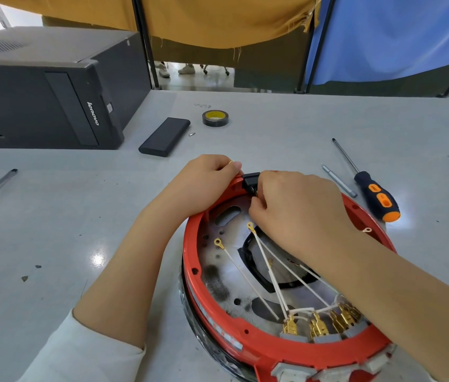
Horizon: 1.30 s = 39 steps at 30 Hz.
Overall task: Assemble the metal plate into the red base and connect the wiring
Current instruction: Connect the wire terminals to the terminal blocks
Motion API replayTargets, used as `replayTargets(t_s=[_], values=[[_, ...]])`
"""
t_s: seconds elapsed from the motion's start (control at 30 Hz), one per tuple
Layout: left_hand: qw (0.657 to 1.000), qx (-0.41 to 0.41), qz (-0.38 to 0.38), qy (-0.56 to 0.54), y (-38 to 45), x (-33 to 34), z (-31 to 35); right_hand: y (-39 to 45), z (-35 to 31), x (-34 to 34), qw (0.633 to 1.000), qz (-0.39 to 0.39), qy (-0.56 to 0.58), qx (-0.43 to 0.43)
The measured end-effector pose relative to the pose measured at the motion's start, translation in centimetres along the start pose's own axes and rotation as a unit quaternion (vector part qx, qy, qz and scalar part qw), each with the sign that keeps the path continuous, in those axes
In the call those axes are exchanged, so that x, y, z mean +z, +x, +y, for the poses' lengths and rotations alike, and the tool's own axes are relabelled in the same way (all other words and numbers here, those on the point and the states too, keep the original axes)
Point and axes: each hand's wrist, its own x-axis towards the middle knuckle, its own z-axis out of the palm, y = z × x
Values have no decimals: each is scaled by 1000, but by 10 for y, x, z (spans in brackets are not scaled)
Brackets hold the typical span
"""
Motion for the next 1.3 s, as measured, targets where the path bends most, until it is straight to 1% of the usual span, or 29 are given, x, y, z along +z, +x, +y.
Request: replayTargets(t_s=[0.03, 0.1, 0.2, 0.3, 0.5, 0.7, 0.93, 1.13, 1.17, 1.23, 1.3], values=[[1000, -1, -1, 1, 0, 0, 0, -2, -1, -1, 1000, 2, -25, -10], [1000, -3, -2, 2, -1, 0, 1, -3, -2, -2, 999, 0, -38, -11], [1000, -4, -3, 4, -1, 0, 1, -4, -1, -5, 1000, 3, -26, 11], [1000, 0, -1, 7, -1, 0, 0, -2, 1, -6, 1000, -14, 2, 23], [1000, 4, 0, 14, 0, 2, -1, 1, 4, -2, 998, -13, 60, 19], [1000, 6, -8, 1, 0, 0, -1, 2, 5, 3, 996, -7, 89, 10], [999, 6, -30, -28, 2, -1, -2, 4, 4, 6, 996, 3, 91, -4], [1000, 17, -5, -19, -4, -1, 3, 5, 9, 5, 997, 14, 78, 12], [999, 17, 9, -31, -5, -2, 5, 6, 10, 3, 996, 24, 82, 19], [995, 22, 35, -87, -9, -7, 11, 5, 9, 0, 993, 49, 97, 40], [988, 51, 46, -136, -12, -14, 17, 3, 8, -2, 990, 88, 97, 48]])
